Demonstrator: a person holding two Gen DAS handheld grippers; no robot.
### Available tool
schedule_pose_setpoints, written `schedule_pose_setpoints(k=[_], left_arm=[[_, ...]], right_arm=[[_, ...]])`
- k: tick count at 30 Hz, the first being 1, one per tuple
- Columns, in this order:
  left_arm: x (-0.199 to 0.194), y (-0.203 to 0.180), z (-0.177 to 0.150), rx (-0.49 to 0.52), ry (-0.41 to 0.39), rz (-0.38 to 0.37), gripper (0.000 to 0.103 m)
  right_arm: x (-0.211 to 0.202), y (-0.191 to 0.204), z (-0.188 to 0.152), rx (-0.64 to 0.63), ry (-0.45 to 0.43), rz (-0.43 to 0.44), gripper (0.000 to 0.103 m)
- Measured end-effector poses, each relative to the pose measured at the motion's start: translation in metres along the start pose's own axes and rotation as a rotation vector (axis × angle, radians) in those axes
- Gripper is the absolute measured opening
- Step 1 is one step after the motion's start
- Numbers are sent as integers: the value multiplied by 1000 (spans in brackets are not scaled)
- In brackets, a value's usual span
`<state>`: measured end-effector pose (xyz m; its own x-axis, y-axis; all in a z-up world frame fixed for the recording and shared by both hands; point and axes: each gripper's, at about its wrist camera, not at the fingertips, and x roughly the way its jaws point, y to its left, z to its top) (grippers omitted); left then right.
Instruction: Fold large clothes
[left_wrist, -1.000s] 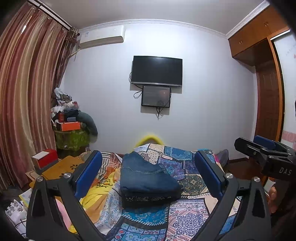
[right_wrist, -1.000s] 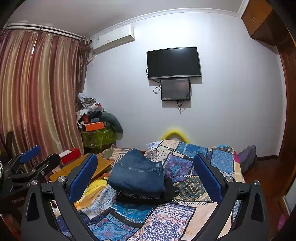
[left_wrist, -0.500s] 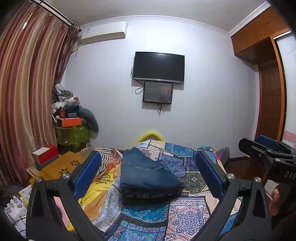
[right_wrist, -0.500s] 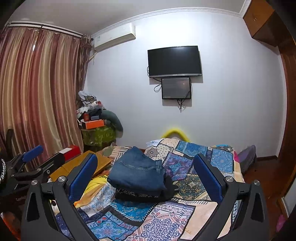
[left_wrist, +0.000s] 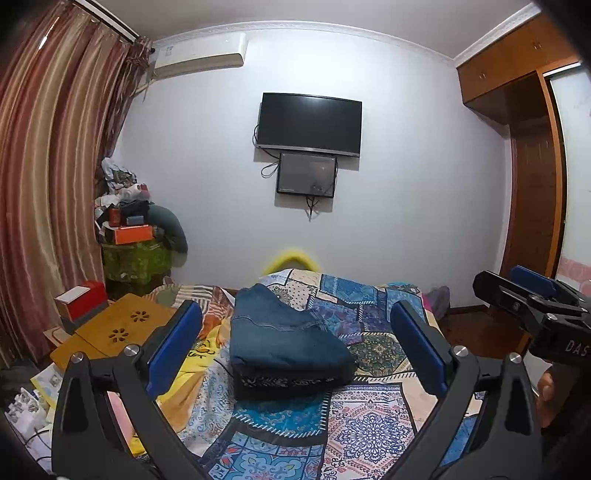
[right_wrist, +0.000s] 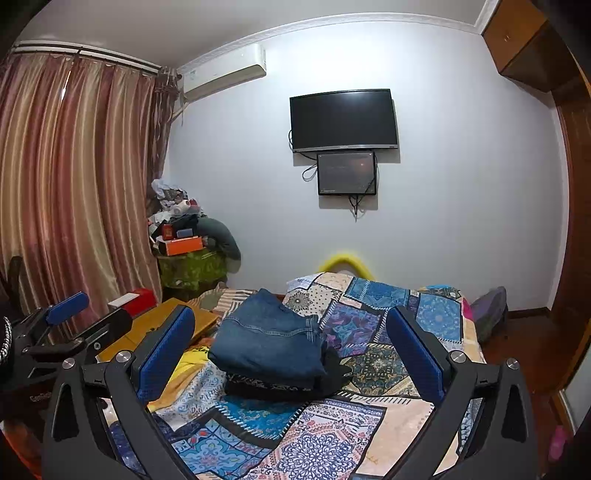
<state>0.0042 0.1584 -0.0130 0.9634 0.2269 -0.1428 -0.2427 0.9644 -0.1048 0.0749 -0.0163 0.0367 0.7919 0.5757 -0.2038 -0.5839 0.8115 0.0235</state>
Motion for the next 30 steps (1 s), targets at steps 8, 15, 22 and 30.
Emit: schedule_pose_setpoints(k=[8, 15, 22, 30], left_arm=[[2, -1, 1, -1, 7, -6, 102], [2, -1, 1, -2, 10, -7, 102], [4, 0, 0, -15, 24, -24, 102], [5, -2, -1, -15, 22, -13, 102]], right_arm=[[-1, -1, -1, 0, 4, -4, 103], [2, -3, 0, 12, 12, -9, 103], [1, -1, 0, 9, 7, -16, 103], [3, 1, -2, 7, 14, -20, 103]])
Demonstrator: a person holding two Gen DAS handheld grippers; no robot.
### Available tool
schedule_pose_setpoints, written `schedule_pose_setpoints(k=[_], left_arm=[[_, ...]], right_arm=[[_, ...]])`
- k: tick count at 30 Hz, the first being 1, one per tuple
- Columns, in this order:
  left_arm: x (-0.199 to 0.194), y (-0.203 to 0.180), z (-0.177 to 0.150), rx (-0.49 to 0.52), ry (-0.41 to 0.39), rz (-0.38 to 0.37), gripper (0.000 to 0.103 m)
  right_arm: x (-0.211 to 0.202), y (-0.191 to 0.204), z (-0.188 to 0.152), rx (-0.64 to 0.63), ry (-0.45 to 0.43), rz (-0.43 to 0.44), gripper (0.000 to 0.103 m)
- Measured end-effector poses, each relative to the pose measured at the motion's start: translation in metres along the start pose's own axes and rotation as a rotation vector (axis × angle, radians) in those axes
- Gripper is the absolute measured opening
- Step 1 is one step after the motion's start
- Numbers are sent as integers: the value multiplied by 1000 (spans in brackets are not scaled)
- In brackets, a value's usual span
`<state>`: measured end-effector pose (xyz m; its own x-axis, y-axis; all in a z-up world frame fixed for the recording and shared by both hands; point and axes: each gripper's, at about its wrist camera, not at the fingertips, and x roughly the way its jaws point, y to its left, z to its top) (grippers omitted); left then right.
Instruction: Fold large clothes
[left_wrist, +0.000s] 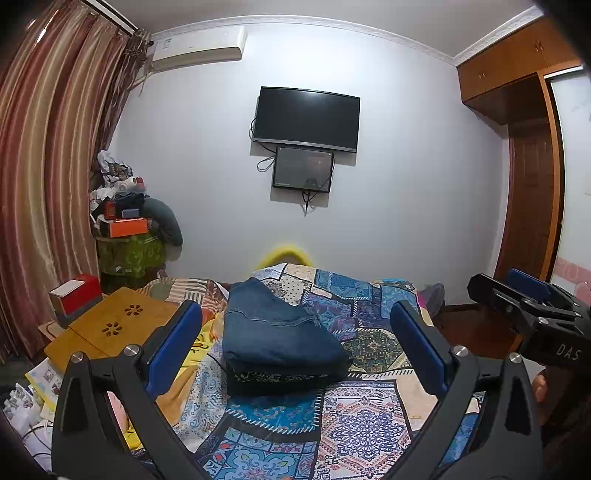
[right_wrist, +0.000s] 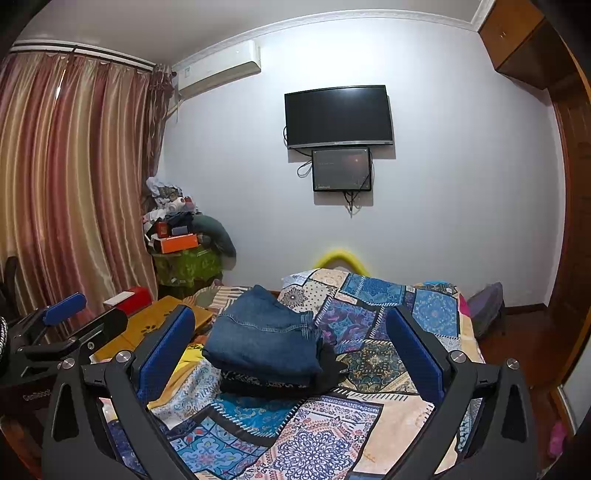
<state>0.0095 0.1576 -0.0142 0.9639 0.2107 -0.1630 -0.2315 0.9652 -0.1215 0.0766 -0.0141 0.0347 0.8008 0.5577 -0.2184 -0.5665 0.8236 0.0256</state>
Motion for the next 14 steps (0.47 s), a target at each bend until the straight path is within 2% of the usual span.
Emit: schedule_pose_setpoints(k=[14], left_arm=[[0, 0, -1, 5, -6, 13, 102]], right_arm=[[5, 1, 0, -1, 20, -1, 103]])
